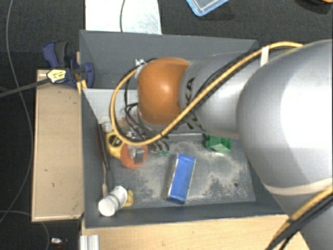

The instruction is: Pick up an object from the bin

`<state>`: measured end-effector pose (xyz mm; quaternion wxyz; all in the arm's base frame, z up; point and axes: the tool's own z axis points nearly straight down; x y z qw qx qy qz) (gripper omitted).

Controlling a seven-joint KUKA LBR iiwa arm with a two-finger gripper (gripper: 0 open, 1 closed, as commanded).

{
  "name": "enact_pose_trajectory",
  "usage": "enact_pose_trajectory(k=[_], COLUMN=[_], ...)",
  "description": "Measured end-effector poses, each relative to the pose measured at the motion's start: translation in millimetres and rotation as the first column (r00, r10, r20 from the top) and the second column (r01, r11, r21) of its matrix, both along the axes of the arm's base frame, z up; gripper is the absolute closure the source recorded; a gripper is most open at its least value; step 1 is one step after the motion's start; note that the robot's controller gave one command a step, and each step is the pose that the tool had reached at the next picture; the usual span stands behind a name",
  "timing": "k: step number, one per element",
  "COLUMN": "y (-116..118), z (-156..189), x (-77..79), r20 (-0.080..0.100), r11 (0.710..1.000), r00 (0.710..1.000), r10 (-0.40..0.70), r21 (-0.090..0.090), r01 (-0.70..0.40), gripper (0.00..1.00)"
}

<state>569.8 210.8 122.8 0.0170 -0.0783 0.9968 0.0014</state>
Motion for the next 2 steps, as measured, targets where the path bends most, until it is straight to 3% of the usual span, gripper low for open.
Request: enact_pose_trajectory(k=[1,2], y=[19.3,30.5], z=[-2.3,-35.2], x=[-44.9,-24.0], r20=[0.0,0.007], r11=[0.988,0.999], r00=[0.988,0.999], r10=[0.156,0.041], r21=[-0.006,0.001], r01=[-0.156,-0.041], gripper=[1.0,1.0])
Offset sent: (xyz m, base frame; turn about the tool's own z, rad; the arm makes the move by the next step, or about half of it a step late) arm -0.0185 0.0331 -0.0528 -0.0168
